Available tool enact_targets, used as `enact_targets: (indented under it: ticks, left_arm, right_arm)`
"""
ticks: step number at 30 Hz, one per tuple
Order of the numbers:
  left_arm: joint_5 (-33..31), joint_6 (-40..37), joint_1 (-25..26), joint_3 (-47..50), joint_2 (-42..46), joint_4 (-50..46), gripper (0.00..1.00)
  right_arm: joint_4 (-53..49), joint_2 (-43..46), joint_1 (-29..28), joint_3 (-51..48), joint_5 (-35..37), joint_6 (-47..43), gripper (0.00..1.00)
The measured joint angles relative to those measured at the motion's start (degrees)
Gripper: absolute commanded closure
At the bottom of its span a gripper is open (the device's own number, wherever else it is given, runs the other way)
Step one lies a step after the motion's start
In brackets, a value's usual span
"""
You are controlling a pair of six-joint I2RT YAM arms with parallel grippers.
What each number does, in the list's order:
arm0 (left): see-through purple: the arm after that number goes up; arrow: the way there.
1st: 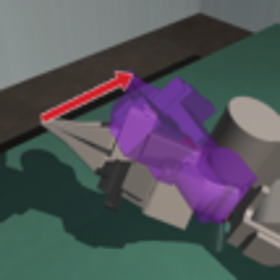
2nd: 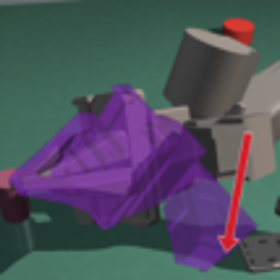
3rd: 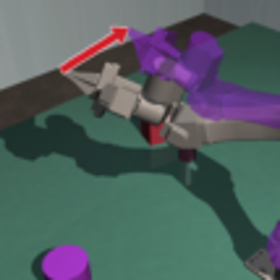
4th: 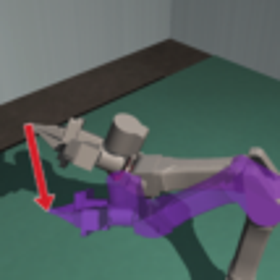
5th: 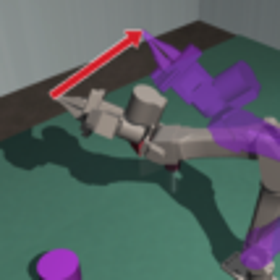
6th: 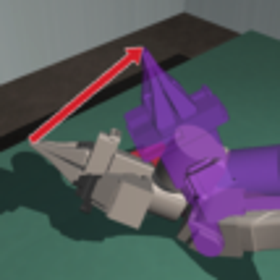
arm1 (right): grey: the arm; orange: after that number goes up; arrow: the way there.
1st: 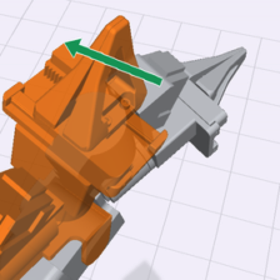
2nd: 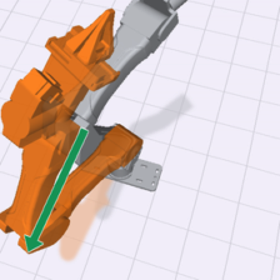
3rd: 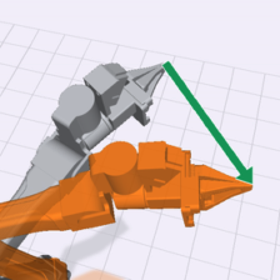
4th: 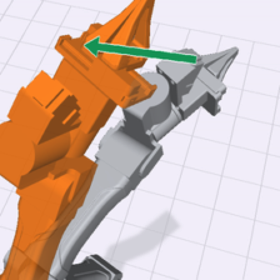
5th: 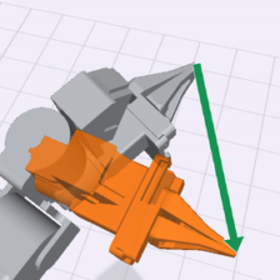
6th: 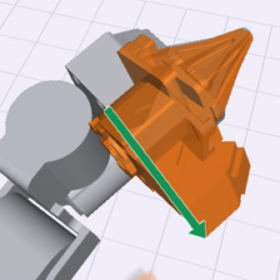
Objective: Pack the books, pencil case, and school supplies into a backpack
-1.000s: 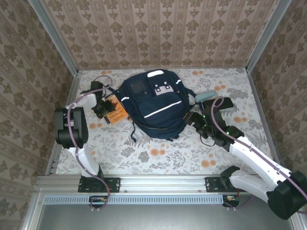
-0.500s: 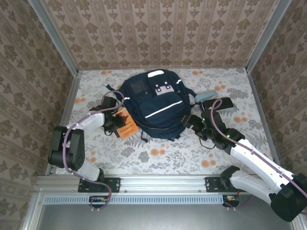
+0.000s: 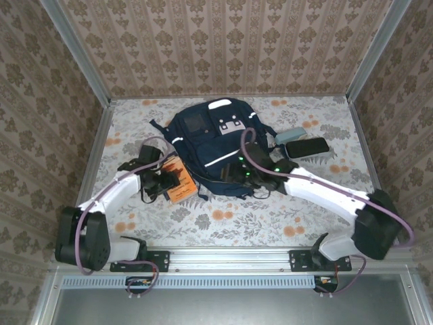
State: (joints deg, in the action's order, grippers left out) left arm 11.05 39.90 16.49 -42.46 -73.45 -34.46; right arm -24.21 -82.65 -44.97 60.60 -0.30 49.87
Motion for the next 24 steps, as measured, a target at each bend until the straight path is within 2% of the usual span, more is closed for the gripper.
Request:
enact_targets:
  ticks: [6,11,16,24]
  left_arm:
    - [4.3,4.3,-0.1,6.0,4.0,4.4,0.36]
    - [7.0,7.1,-1.1,10.9,7.7,7.6,0.37]
    - [9.8,9.0,-2.3,13.7,8.8,10.6,0.37]
    - [11.6,10.5,-3.5,16.5,11.1,14.4,0.37]
  right_arm:
    - [-0.8,-13.0,-5.2,11.1,-0.2,-3.6,0.47]
    - [-1.8,-22.0,-7.0,18.7,-0.7,-5.8,0.61]
    - [-5.4,-29.4,-7.0,26.2,-1.5,-11.1,0.61]
    - [-9.9,-34.0,-7.0,31.4,-4.7,-21.1,0.51]
